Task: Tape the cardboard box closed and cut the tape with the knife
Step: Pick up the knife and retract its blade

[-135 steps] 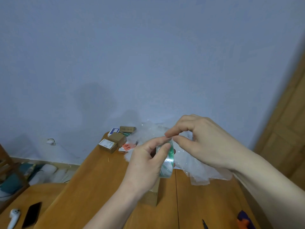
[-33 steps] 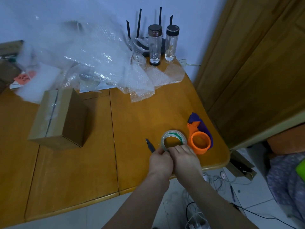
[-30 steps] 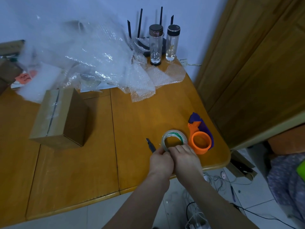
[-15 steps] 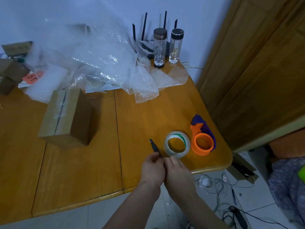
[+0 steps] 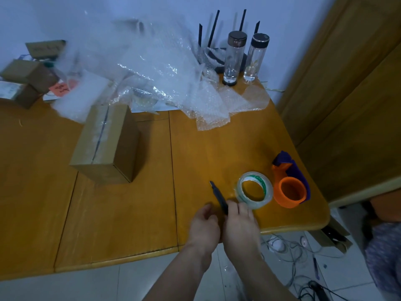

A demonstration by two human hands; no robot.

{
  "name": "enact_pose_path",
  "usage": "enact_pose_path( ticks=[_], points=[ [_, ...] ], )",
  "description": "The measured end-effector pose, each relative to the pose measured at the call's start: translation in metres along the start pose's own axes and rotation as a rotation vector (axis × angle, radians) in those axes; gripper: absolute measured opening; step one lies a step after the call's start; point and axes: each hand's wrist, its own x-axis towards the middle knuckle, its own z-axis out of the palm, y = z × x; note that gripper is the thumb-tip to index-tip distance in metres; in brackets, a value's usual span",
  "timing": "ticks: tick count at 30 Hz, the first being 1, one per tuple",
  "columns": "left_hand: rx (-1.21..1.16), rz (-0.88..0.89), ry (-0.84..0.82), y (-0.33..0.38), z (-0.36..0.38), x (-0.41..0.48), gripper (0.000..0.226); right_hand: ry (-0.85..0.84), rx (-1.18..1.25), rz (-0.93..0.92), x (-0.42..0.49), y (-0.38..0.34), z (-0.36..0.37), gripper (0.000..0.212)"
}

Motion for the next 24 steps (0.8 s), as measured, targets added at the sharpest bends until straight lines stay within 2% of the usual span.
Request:
enact_pose_path(
  ticks=[5,11,19,24],
  points=[
    [-0.081,-0.014,-0.062,-0.009,-0.011,0.004,0.036,-0.037,0.267,0.063,-0.01,-0.018,-0.006,0.039],
    [-0.098,0.013,0.035,0.02,-0.036,-0.03,0.032,-0.13,0.554,0.071,-0.03,-0.053,-0.049,0.031],
    [-0.13,0.04,0.131,0.07,-0.062,-0.083,0.026,-0.161,0.736,0.141,-0.035,-0.089,-0.124,0.019],
    [-0.266,0.048,0.091,0.096,-0.072,-0.115,0.021,-0.17,0.88,0.171,-0.032,-0.098,-0.169,0.008]
  ],
)
